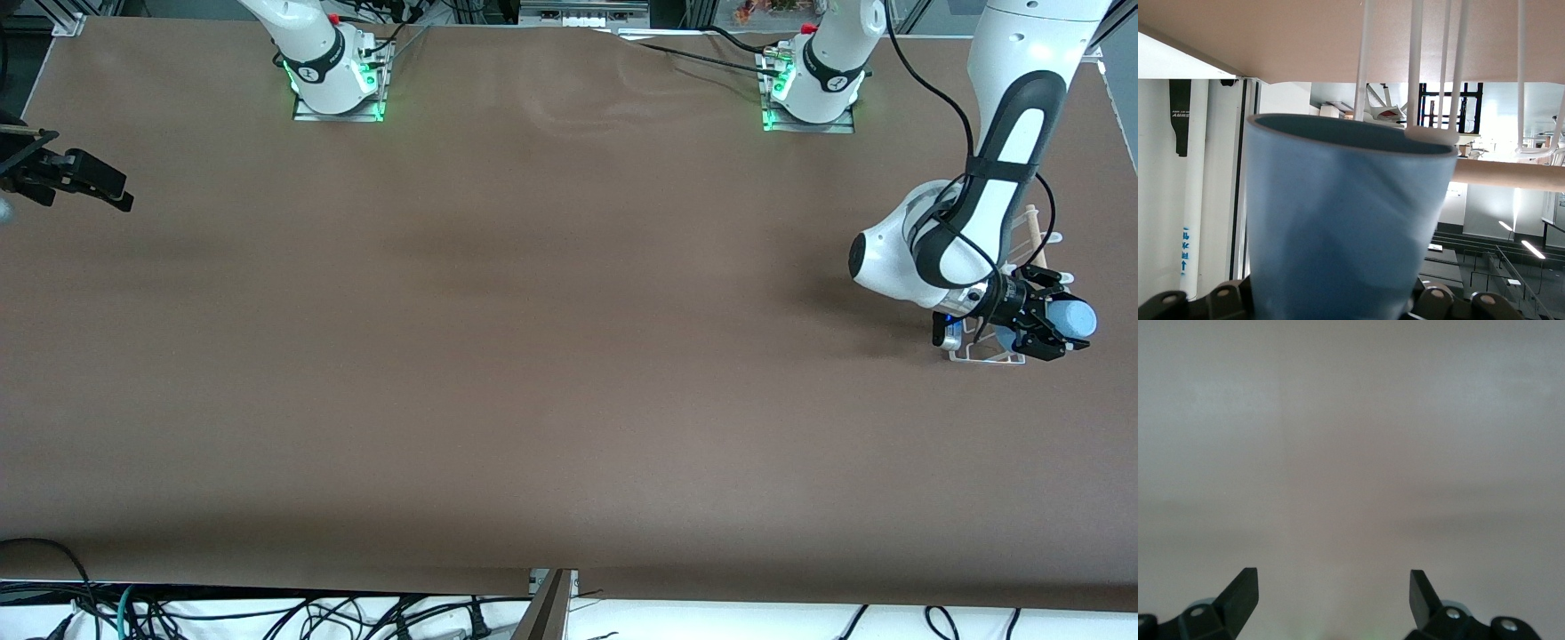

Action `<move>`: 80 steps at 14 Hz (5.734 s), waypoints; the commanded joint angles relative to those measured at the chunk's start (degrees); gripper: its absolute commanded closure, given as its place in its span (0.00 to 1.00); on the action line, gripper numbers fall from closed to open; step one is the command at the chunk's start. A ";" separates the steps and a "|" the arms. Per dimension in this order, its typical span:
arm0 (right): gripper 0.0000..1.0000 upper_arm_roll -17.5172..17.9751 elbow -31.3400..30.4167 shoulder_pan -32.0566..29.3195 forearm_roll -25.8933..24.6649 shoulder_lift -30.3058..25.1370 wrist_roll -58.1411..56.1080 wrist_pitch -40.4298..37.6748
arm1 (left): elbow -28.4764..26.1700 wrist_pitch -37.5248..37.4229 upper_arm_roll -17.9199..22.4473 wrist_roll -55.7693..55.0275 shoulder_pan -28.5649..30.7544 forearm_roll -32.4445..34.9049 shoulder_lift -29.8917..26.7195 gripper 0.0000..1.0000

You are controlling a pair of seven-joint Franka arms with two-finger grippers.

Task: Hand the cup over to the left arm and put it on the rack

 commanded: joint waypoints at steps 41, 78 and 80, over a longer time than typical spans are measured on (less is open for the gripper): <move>0.00 -0.91 2.37 0.67 4.17 0.99 -0.40 -5.95 | 1.53 4.84 0.04 14.27 0.94 -2.78 -1.76 1.00; 0.00 -0.91 2.37 0.67 4.08 1.08 0.21 -5.60 | 39.14 -1.48 3.38 -11.00 1.82 -97.86 -7.73 0.00; 0.00 -0.91 2.37 0.67 4.08 1.08 0.21 -5.51 | 39.14 -3.68 3.38 -20.15 1.82 -102.95 -9.66 0.00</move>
